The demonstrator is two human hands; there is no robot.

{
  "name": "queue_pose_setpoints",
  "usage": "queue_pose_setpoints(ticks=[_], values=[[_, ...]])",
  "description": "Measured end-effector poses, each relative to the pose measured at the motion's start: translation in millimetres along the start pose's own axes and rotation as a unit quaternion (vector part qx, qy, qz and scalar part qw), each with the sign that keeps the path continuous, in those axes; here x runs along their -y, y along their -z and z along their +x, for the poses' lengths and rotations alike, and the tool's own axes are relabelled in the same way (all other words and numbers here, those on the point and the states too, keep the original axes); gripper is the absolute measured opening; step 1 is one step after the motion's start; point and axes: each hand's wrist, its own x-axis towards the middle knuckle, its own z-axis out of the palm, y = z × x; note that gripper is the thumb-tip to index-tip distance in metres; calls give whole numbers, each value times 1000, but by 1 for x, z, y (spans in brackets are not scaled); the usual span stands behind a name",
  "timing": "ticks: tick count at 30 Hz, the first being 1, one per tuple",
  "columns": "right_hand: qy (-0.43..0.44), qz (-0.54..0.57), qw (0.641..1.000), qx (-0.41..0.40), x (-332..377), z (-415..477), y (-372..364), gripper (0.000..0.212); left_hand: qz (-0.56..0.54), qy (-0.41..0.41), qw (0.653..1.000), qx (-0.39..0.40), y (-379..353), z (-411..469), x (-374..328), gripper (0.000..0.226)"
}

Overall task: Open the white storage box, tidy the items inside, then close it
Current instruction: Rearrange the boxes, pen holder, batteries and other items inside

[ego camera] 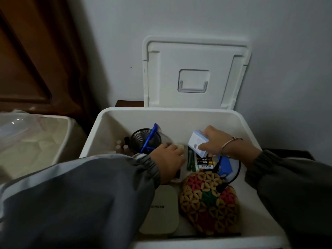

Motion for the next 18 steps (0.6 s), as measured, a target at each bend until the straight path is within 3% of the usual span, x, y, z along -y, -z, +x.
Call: queue_pose_setpoints(ticks=[3,5,10,14,18], values=[[13,-56,998,-29,-3,5,3,33,52,-14,998,31,-9,12,-3,61],[26,-83,995,-40,-4,7,3,26,68,-24,997,42,-12,15,-6,60],[33,-91,994,-48,-4,13,-2,37,37,-7,996,84,-22,16,-4,61],[5,-52,996,-69,-1,13,-6,44,45,1,997,68,-27,15,-2,65],[18,-72,996,-53,4,15,-6,35,67,6,997,31,-33,18,-5,61]])
